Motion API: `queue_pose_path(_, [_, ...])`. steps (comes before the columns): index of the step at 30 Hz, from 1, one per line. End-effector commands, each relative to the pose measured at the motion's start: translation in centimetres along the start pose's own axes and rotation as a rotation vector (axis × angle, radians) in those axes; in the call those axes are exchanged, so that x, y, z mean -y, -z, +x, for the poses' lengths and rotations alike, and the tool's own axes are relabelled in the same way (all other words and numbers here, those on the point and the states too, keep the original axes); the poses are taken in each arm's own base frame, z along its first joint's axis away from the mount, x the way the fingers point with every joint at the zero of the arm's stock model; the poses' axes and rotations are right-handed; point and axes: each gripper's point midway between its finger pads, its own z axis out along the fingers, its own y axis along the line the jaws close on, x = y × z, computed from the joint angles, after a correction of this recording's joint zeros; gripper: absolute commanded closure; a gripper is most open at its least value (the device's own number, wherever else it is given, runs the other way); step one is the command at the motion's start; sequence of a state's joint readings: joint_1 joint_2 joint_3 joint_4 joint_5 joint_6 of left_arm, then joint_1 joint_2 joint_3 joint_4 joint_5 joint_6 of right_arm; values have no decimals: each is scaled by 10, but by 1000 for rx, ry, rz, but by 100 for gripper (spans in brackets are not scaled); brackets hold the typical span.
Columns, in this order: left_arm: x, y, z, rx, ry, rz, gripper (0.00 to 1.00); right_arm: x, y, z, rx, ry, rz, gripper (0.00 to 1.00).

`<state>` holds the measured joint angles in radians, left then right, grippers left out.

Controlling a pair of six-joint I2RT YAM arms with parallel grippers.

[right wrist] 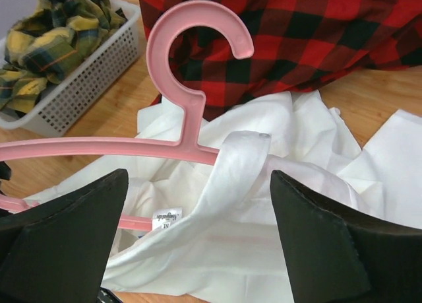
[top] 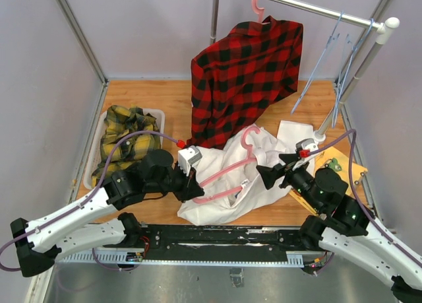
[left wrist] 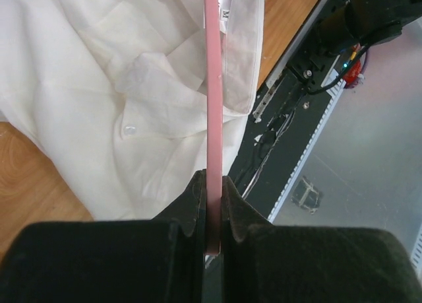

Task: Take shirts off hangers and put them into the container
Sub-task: Remove the shirt from the hanger.

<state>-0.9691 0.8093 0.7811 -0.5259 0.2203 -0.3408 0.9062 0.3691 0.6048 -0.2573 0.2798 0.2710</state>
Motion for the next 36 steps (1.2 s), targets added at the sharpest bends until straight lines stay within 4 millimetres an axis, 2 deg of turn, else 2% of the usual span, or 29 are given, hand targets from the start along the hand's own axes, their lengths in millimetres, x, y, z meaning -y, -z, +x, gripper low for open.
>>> queue_pose_path(1, [1, 10, -23, 78, -19, -27, 99, 16, -2, 11, -78, 65, 82, 9])
queue_pose_path(6, [4, 12, -26, 81, -19, -17, 99, 19, -17, 35, -210, 109, 127, 6])
queue_pose_path(9, [4, 13, -28, 90, -16, -20, 99, 22, -27, 40, -239, 98, 175, 7])
queue_pose_path(14, [9, 16, -35, 116, -18, -1, 99, 17, -45, 50, -281, 91, 183, 17])
queue_pose_path(19, [-3, 18, -30, 94, 7, -74, 100, 32, -48, 50, -277, 88, 289, 56])
queue_pose_path(22, [-9, 21, -24, 76, 20, -106, 99, 45, -42, 46, -253, 90, 362, 86])
queue_pose_path(24, [-8, 24, -24, 75, 21, -107, 100, 54, -37, 42, -219, 80, 410, 98])
queue_pose_path(30, [-5, 44, -31, 89, -1, -123, 99, 76, -20, 40, -153, 76, 512, 99])
queue_pose_path(36, [11, 80, -45, 104, -51, -95, 100, 88, -12, 44, -171, 110, 563, 98])
